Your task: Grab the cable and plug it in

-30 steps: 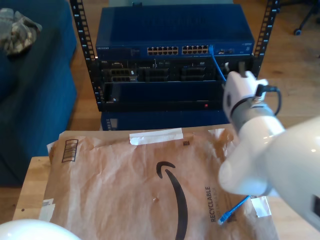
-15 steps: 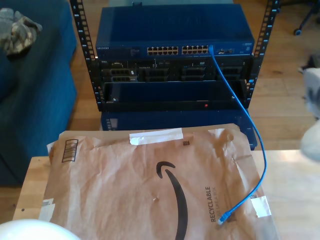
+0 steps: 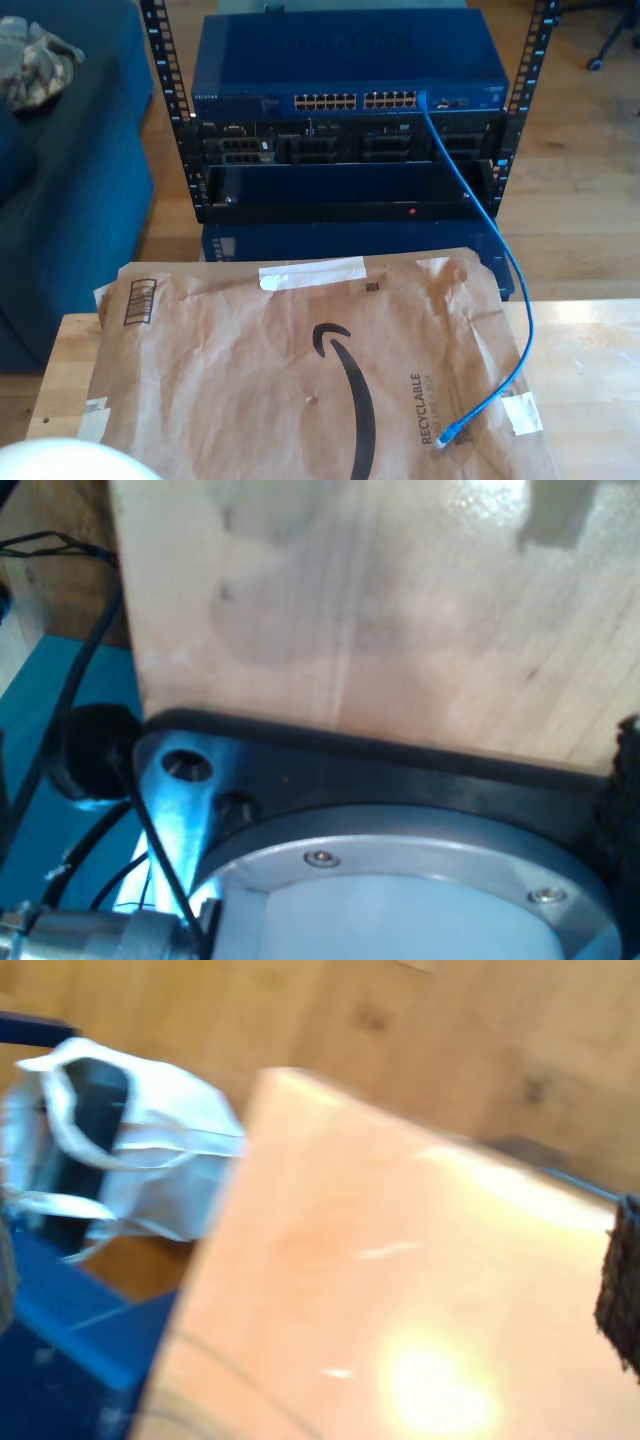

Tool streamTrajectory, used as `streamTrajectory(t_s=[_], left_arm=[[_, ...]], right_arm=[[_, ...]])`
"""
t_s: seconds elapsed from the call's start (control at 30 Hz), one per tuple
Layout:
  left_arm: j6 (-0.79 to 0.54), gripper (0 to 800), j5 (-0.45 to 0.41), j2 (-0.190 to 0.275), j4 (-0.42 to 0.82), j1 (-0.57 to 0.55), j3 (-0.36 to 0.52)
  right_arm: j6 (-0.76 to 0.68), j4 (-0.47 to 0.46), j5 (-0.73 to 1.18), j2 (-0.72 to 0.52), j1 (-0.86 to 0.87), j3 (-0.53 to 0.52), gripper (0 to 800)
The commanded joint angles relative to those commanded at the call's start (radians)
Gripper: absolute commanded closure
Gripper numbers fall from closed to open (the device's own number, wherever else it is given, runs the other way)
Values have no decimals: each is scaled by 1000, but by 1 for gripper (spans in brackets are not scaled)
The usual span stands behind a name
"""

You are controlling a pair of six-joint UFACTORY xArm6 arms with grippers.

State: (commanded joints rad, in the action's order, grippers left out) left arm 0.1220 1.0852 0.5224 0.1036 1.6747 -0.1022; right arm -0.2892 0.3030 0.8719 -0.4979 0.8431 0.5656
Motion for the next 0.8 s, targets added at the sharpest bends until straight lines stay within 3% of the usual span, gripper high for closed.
streamTrajectory(t_s=[0.17, 0.3, 0.5, 0.8], left_arm=[[2, 0, 0, 0, -2, 0, 0], [0, 0, 0, 0, 0, 0, 0], [0, 0, 0, 0, 0, 0, 0], [0, 0, 0, 0, 0, 0, 0]], right_arm=[[3, -226, 269, -38, 143, -2, 1], [5, -318, 356, -87, 262, -26, 1], [37, -342, 359, -123, 362, -97, 1], [40, -390, 354, -163, 431, -299, 2]])
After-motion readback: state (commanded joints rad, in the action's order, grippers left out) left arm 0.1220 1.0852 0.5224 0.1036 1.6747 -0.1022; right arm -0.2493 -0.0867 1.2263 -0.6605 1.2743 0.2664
